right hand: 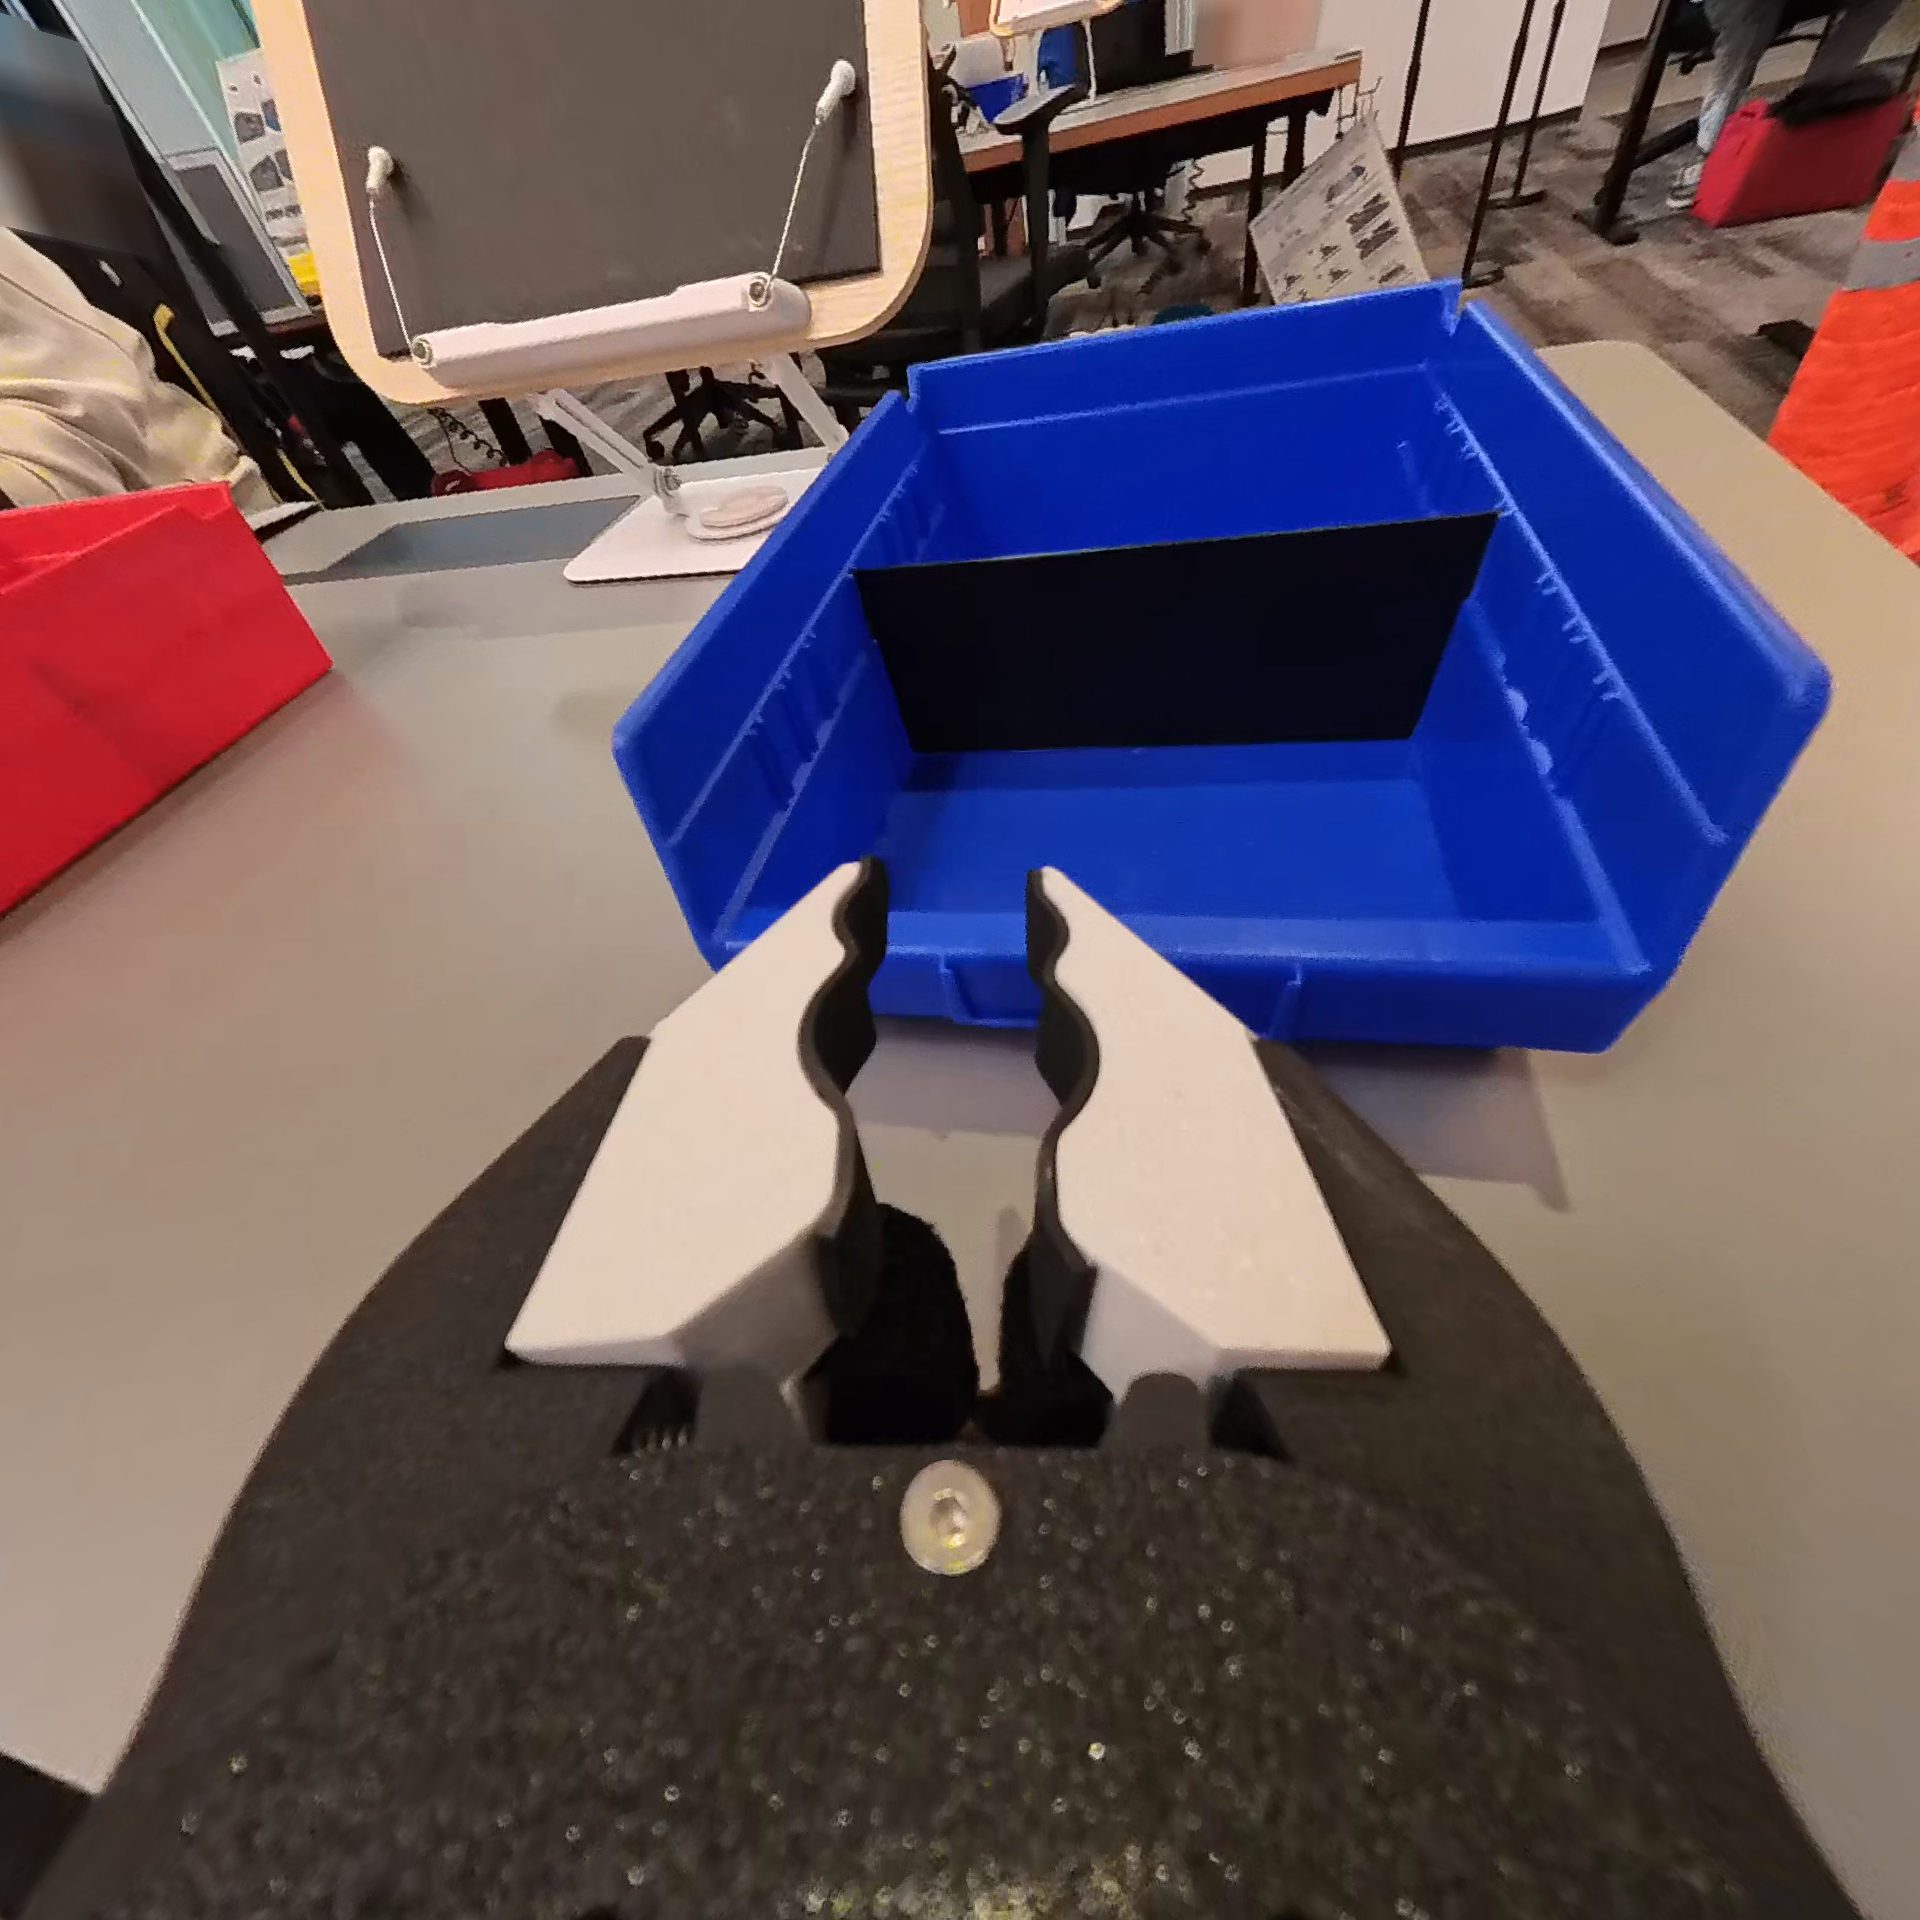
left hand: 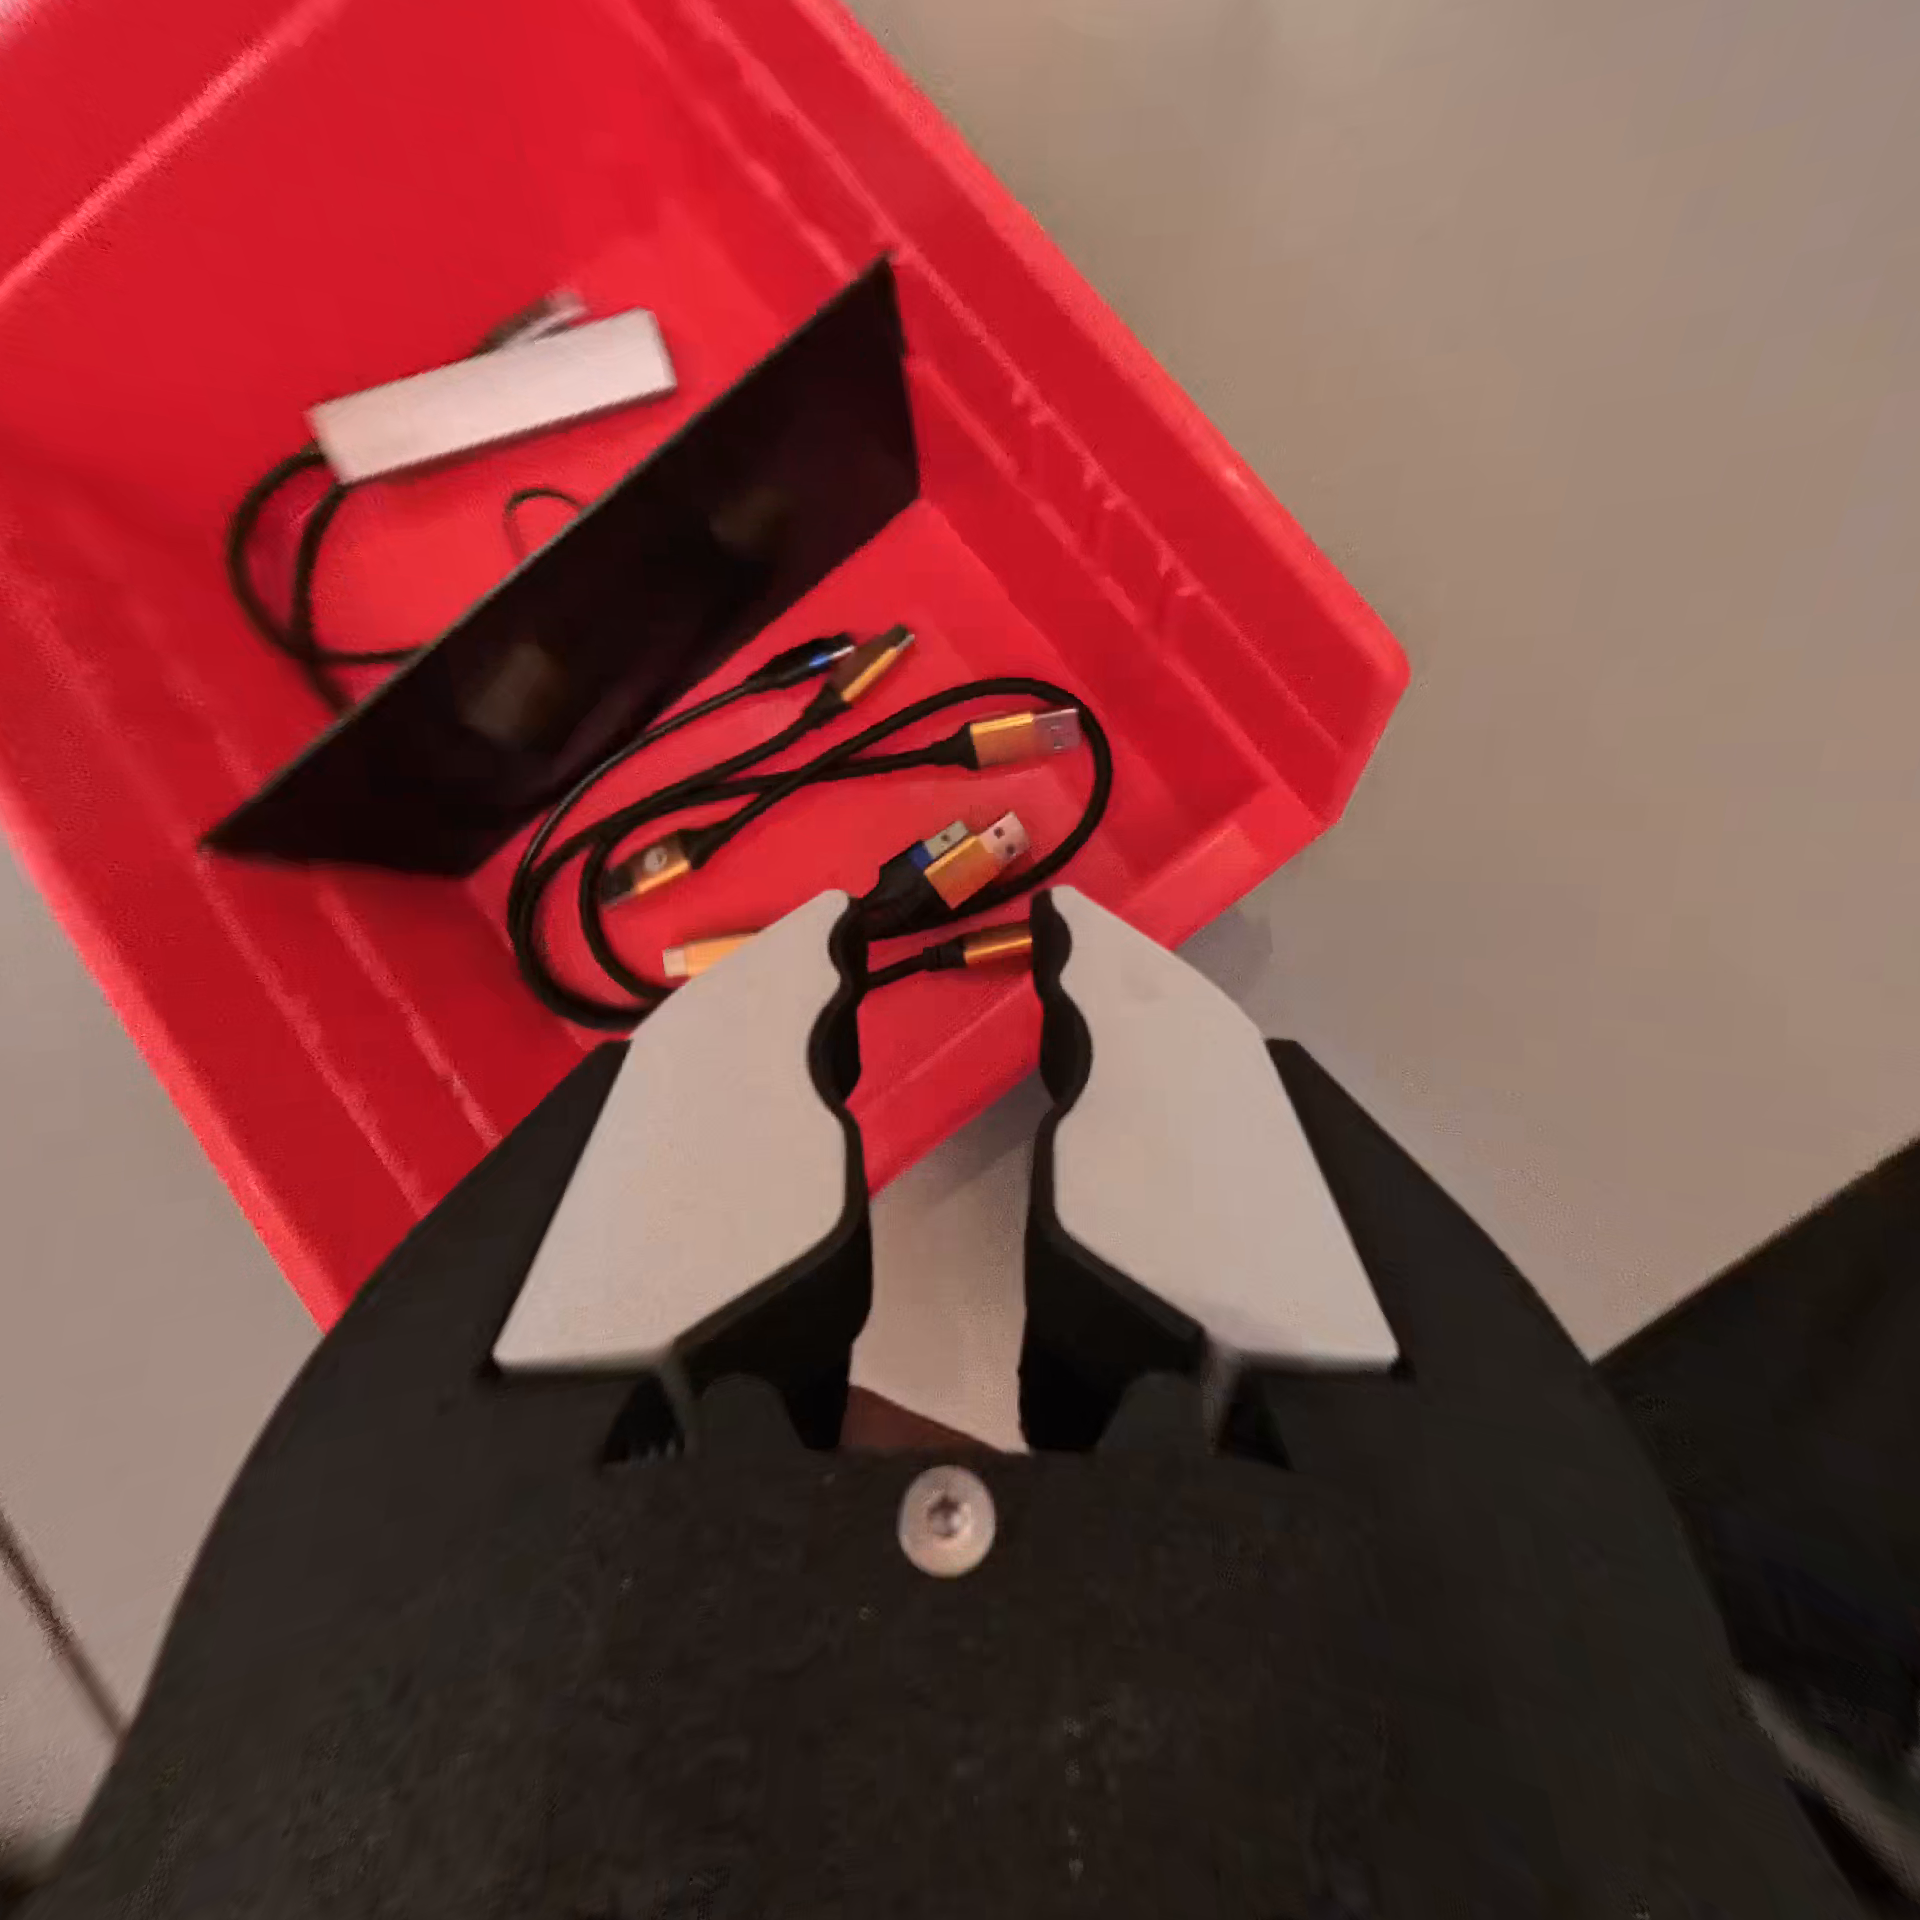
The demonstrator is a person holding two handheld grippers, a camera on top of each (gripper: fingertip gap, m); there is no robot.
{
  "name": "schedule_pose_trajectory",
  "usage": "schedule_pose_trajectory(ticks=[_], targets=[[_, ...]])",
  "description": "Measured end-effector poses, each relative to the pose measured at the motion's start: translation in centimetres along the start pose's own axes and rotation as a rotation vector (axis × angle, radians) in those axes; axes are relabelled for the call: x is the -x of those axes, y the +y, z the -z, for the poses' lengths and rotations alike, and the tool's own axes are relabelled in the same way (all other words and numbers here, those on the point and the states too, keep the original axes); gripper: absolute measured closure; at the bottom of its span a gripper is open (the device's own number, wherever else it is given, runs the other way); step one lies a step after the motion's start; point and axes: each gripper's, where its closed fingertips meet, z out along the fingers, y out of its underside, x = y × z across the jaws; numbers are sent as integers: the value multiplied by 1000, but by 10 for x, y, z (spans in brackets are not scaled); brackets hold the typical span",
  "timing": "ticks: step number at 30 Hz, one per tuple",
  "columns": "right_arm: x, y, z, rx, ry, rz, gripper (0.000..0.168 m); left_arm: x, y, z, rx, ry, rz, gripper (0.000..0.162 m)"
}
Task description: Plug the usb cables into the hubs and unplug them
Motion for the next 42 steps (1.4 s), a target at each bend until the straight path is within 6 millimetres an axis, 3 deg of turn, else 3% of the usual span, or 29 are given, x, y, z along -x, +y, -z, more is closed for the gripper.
schedule_pose_trajectory(ticks=[4,8,12,18,26,28,35,39,42], targets=[[5,2,-2,12,-12,12,144,5,0,-23,258,123,-178,132],[8,6,-1,27,-16,33,144,1,9,-42,423,270,-227,131],[7,13,-1,49,-10,54,144,6,21,-61,503,338,-238,127],[1,19,3,64,-10,20,144,10,41,-71,580,371,-282,122],[-1,21,8,71,-7,4,144,15,43,-74,551,349,-408,142],[0,21,8,71,-6,7,144,18,37,-71,517,315,-452,153],[-1,21,5,78,-9,3,144,19,22,-61,416,220,-554,155],[2,20,4,75,-15,9,144,27,-15,-36,251,137,-540,155],[5,18,3,70,-21,16,144,47,-56,-1,78,31,-492,155]])
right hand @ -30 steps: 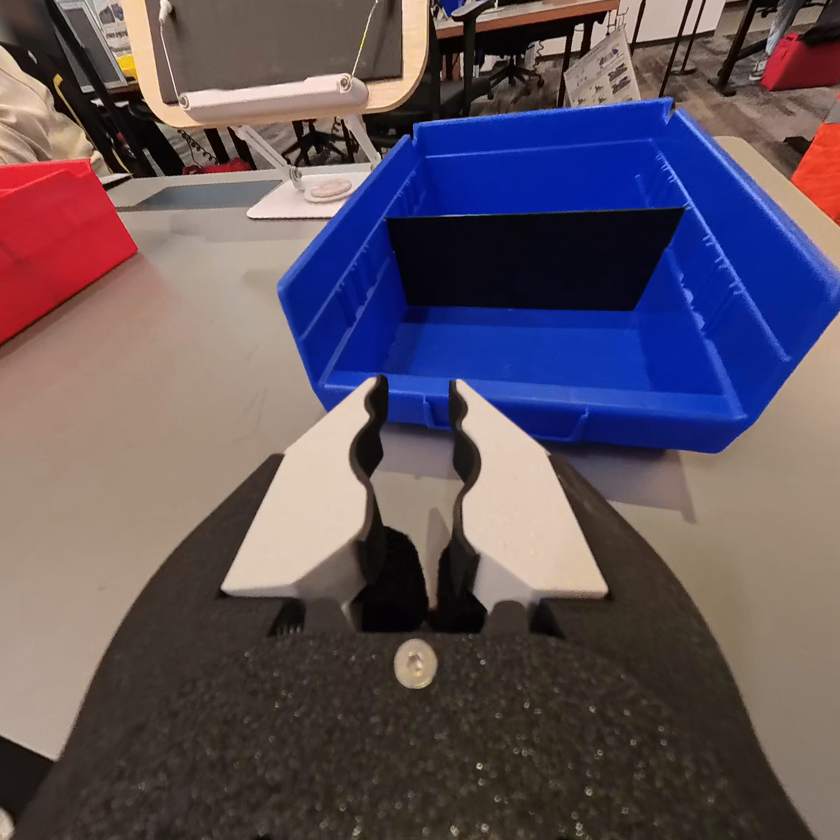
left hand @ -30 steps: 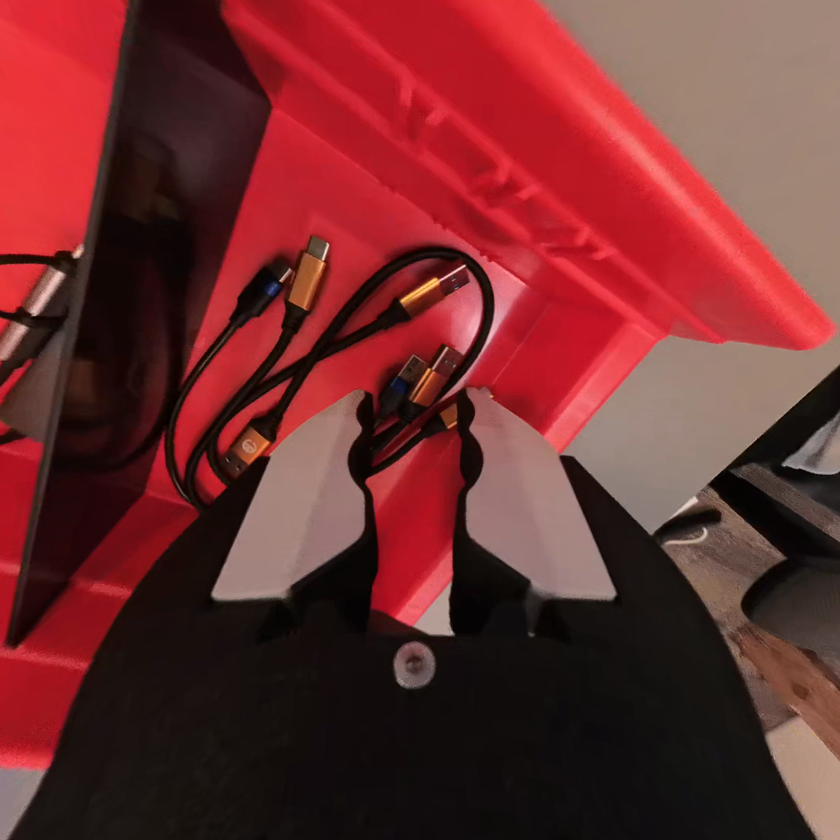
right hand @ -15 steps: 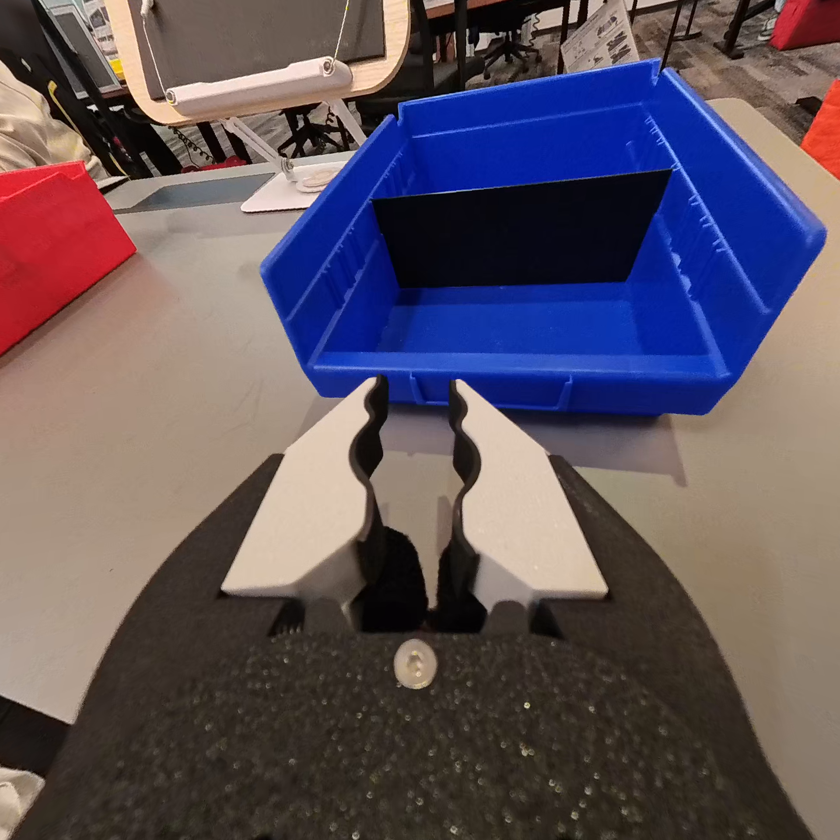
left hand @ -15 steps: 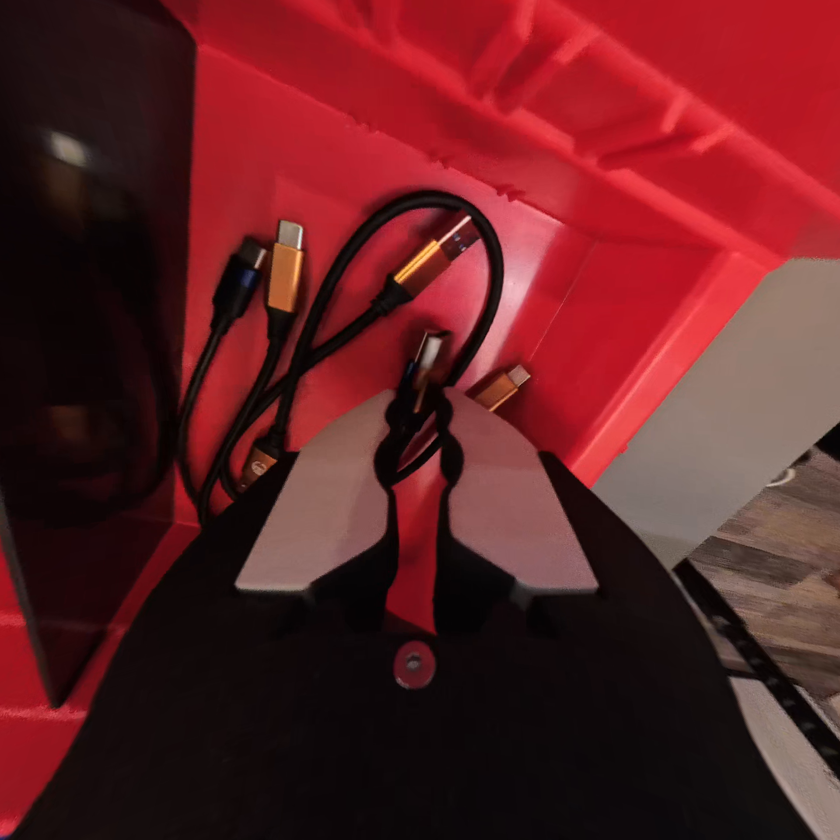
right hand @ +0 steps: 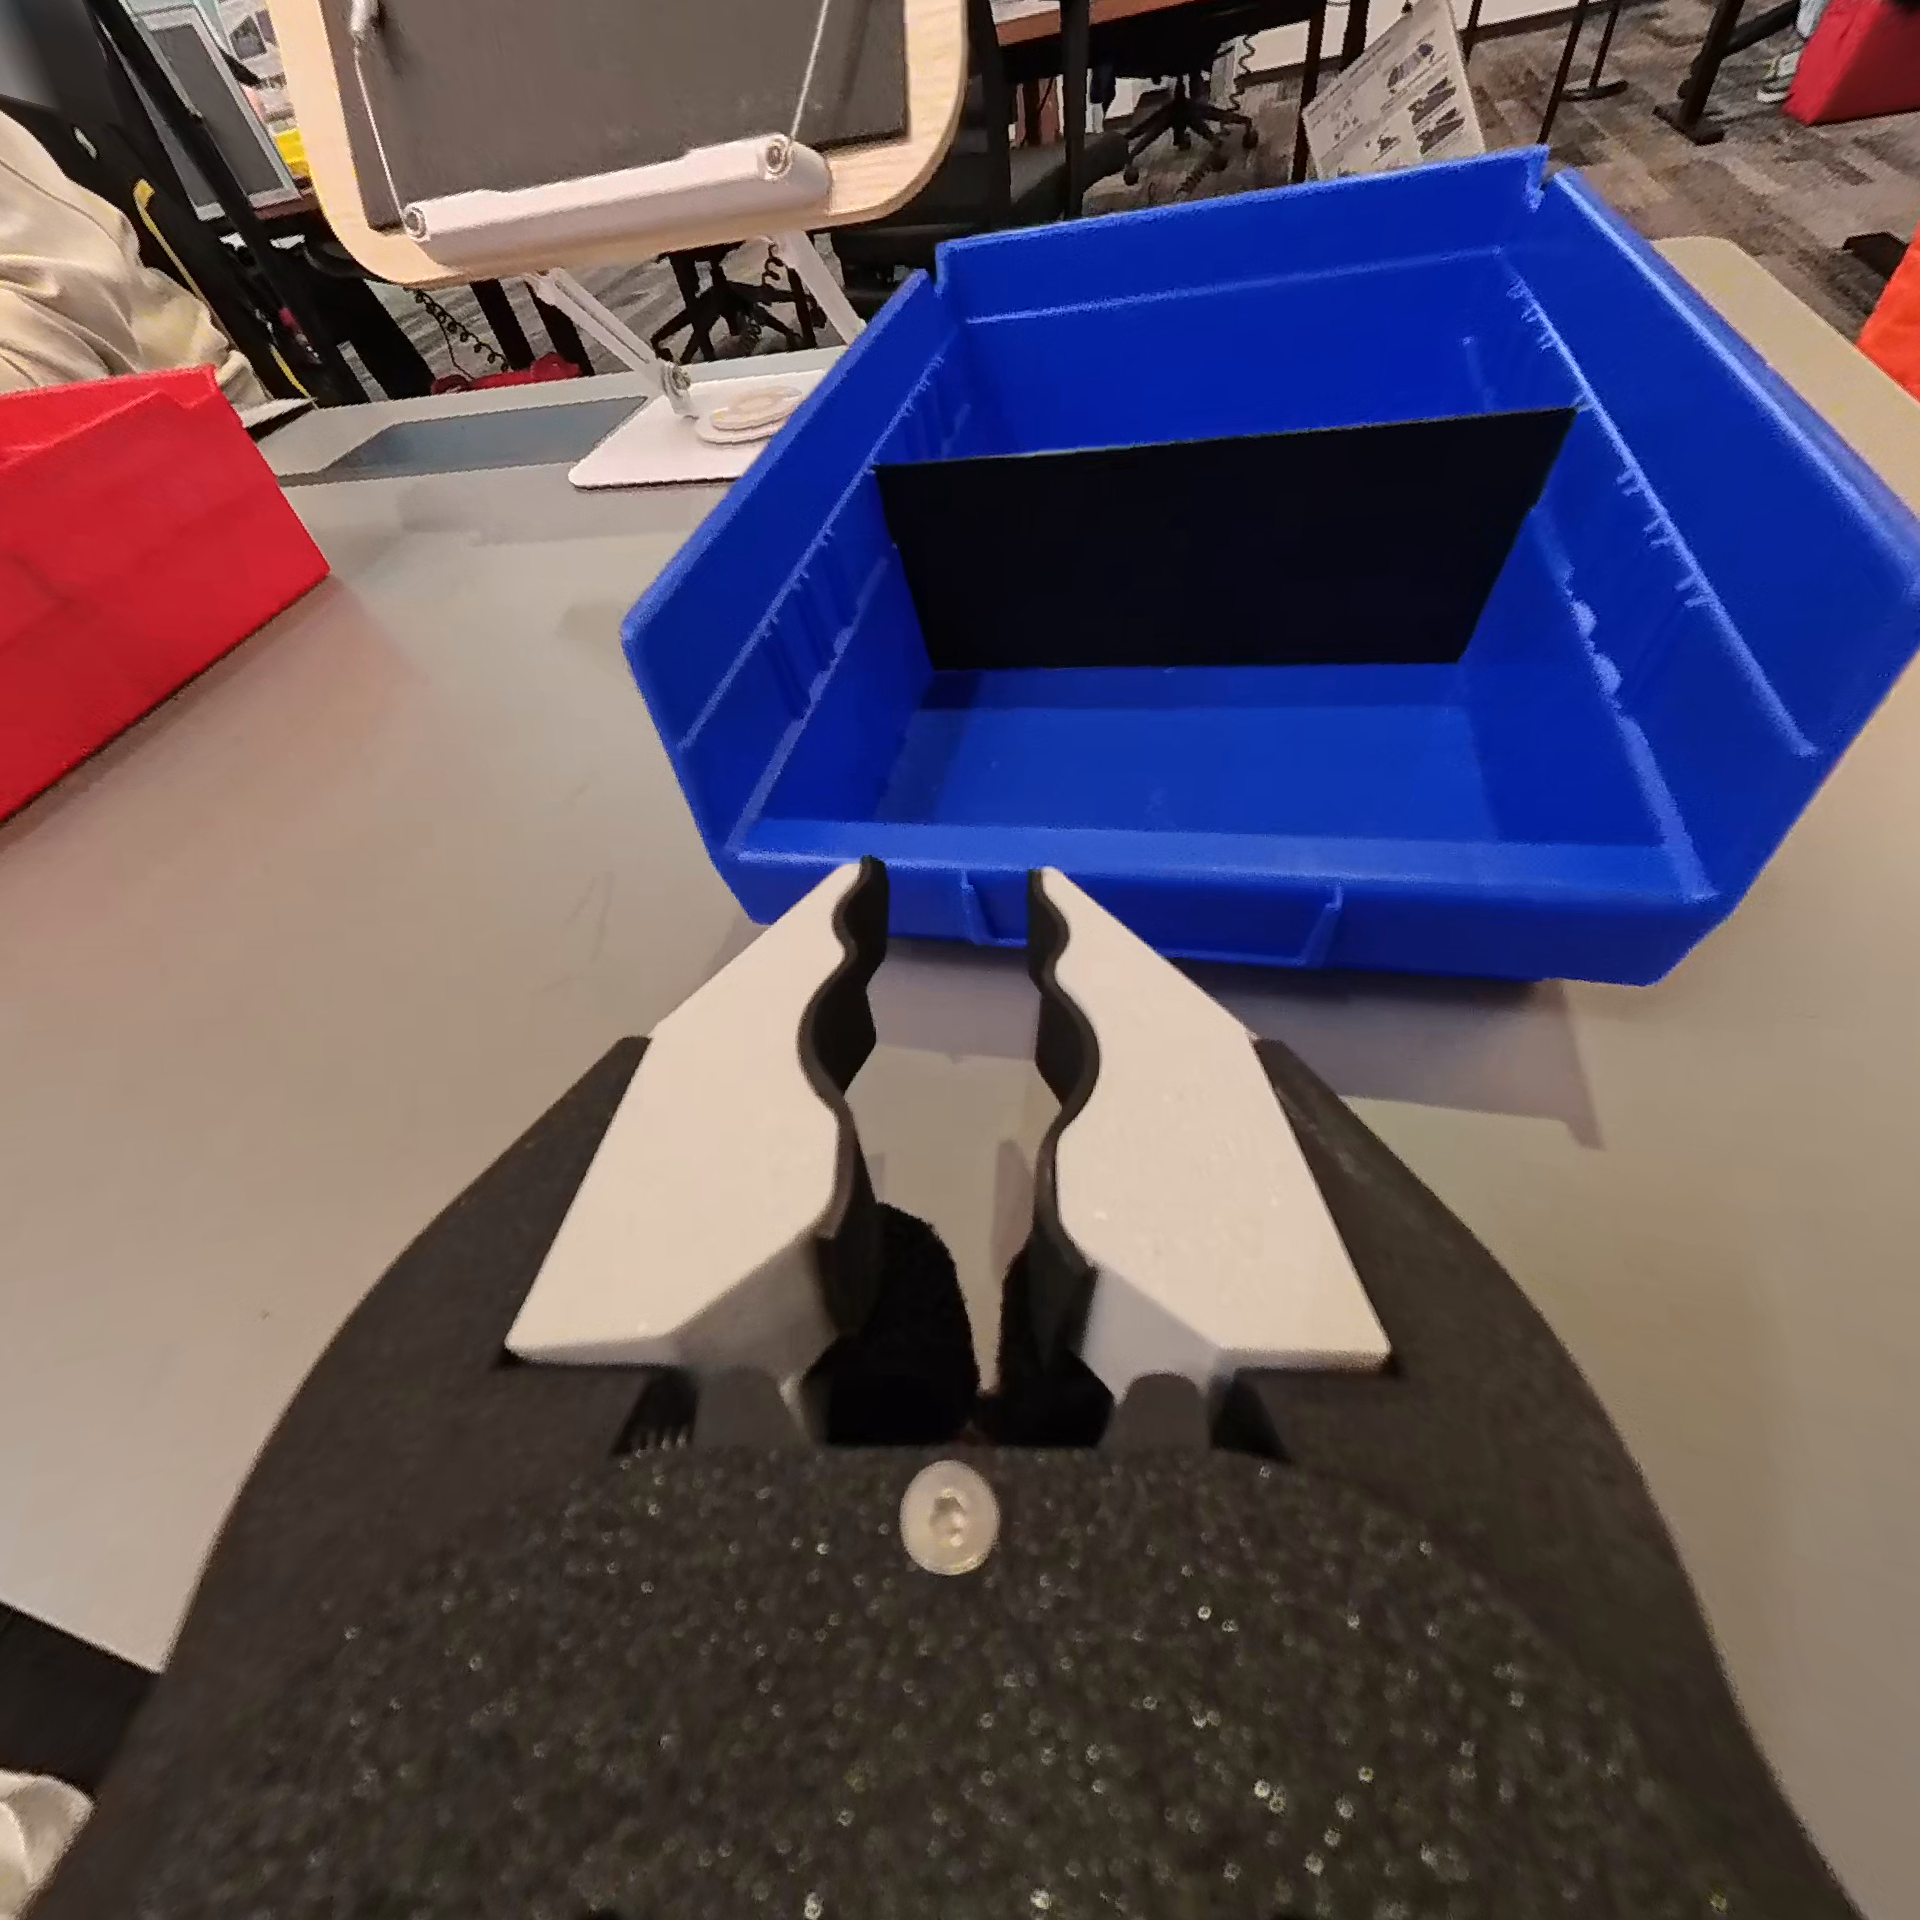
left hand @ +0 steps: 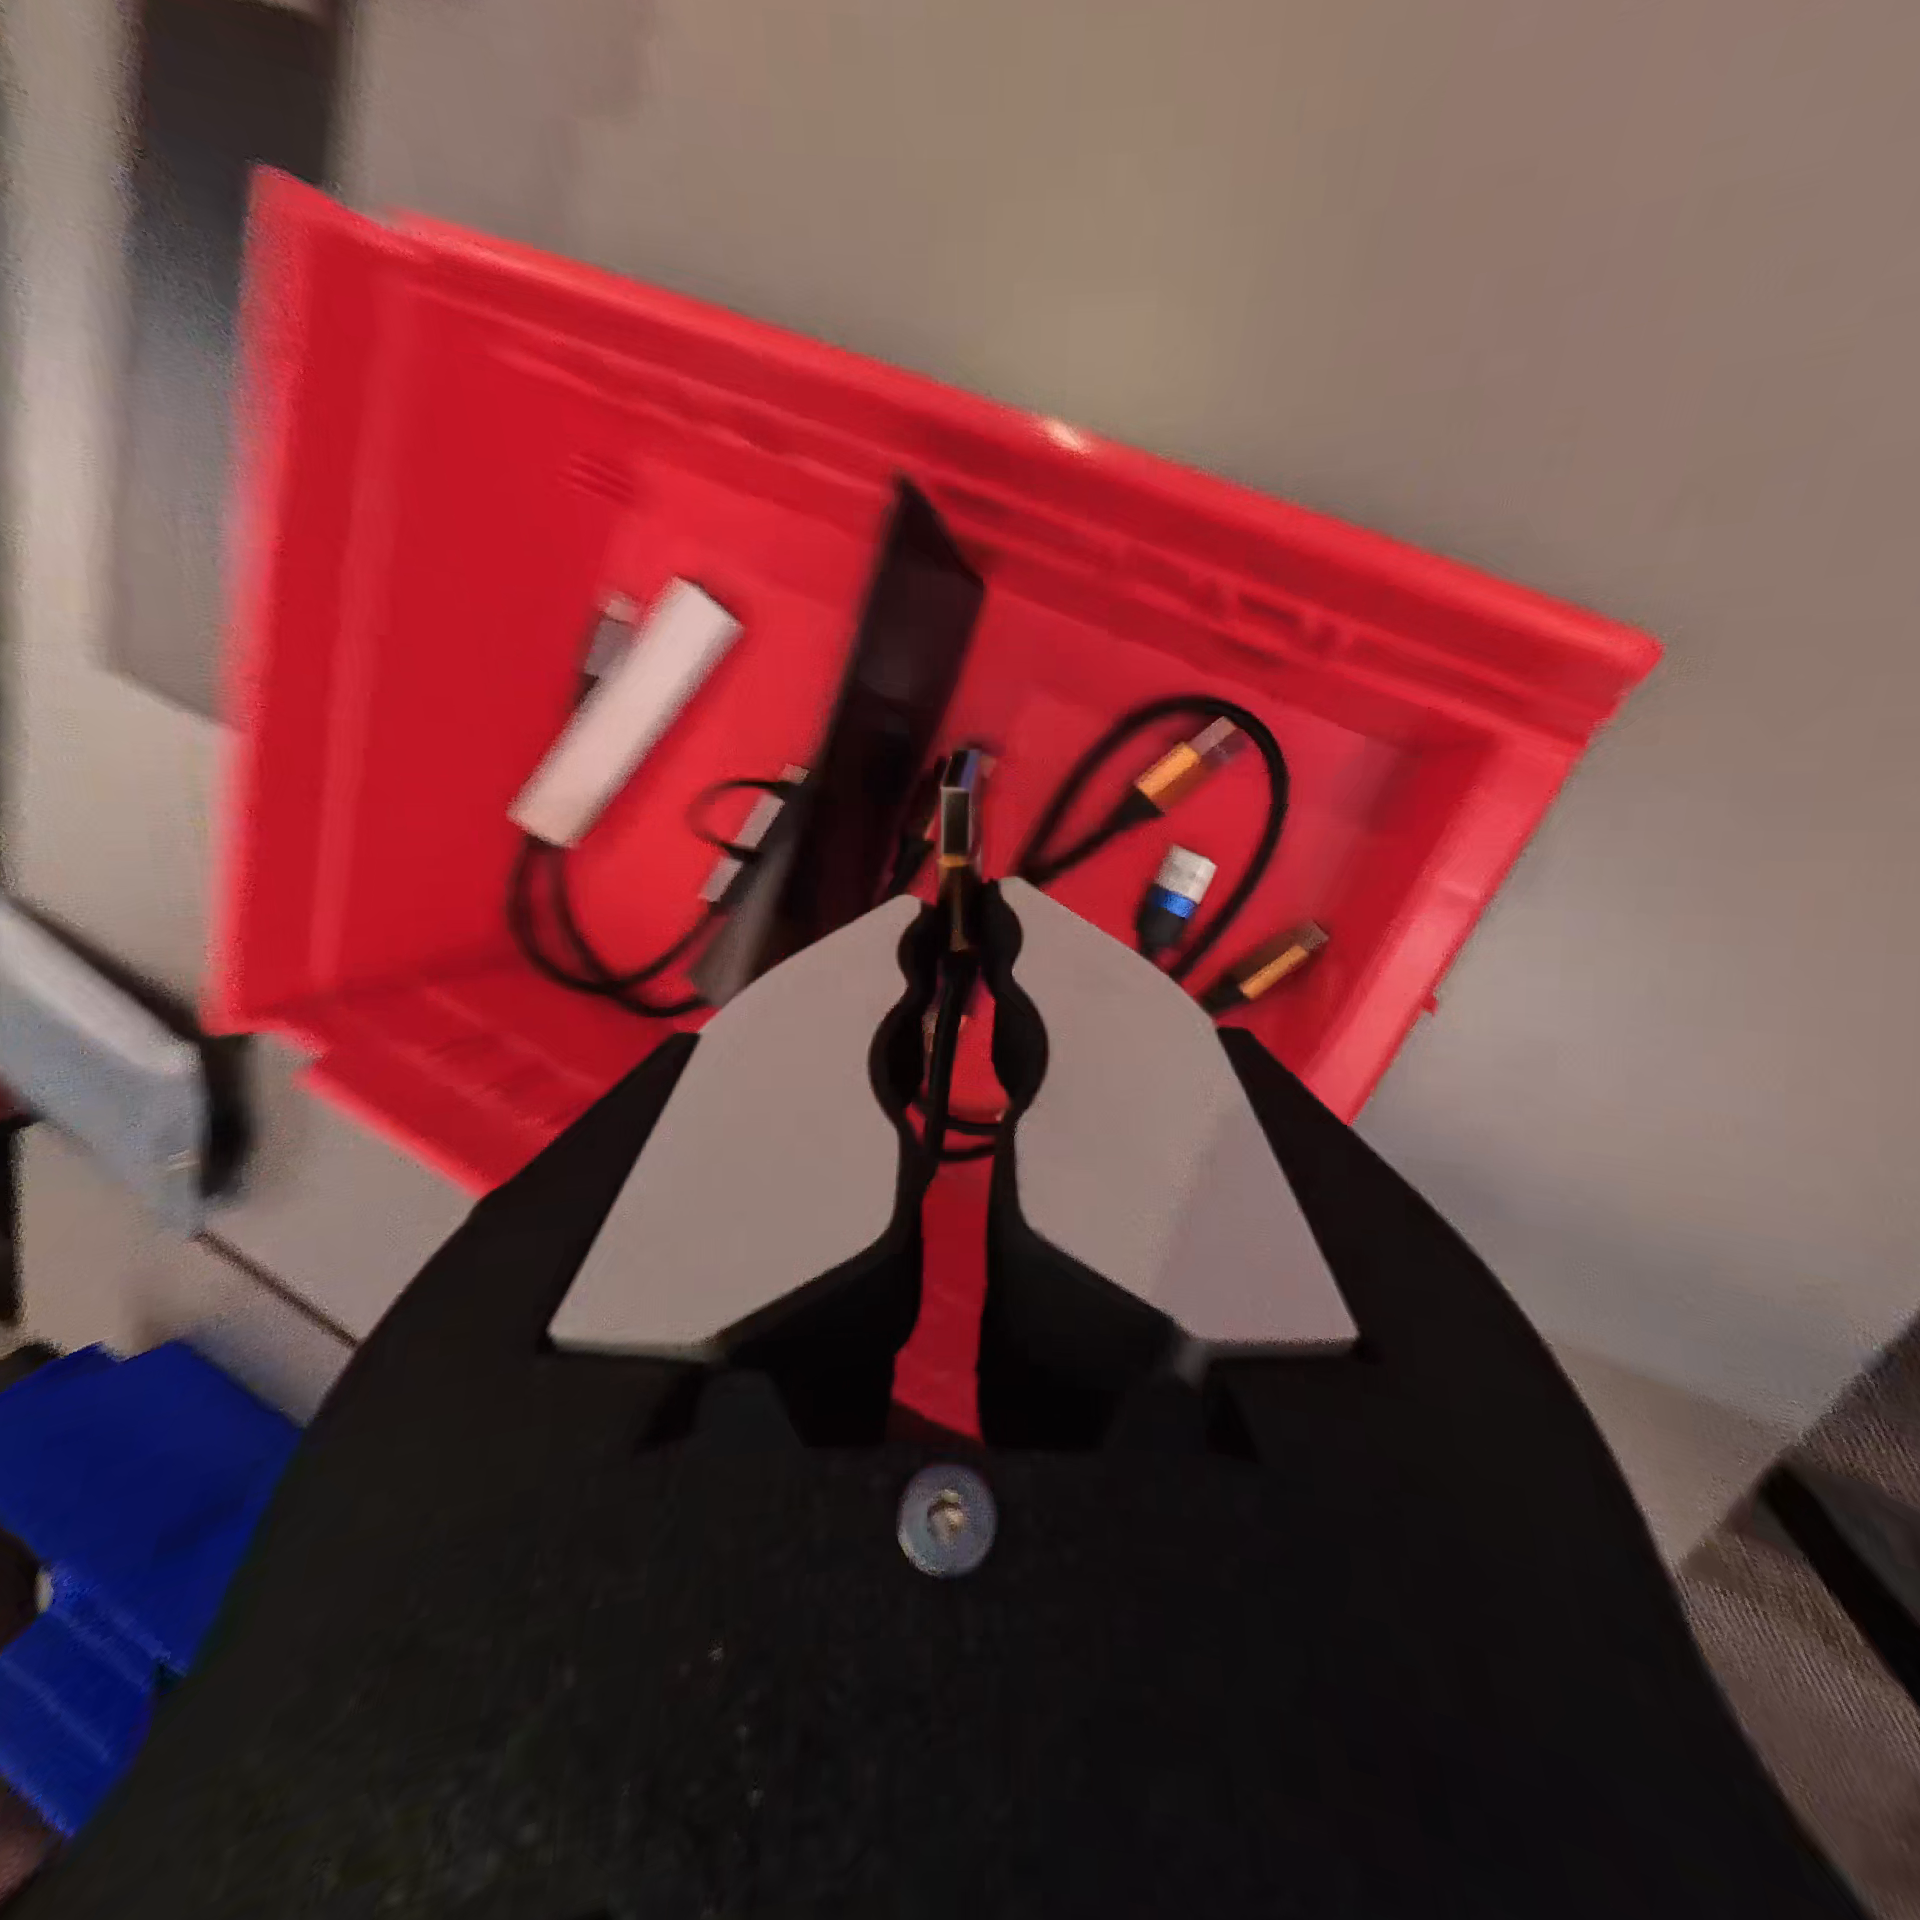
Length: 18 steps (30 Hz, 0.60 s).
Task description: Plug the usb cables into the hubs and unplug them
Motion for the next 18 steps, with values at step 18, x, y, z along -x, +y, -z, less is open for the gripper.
schedule_pose_trajectory(ticks=[18], targets=[[7,-8,4,-30,1,27,144,-94,-204,87,-670,86,492,155]])
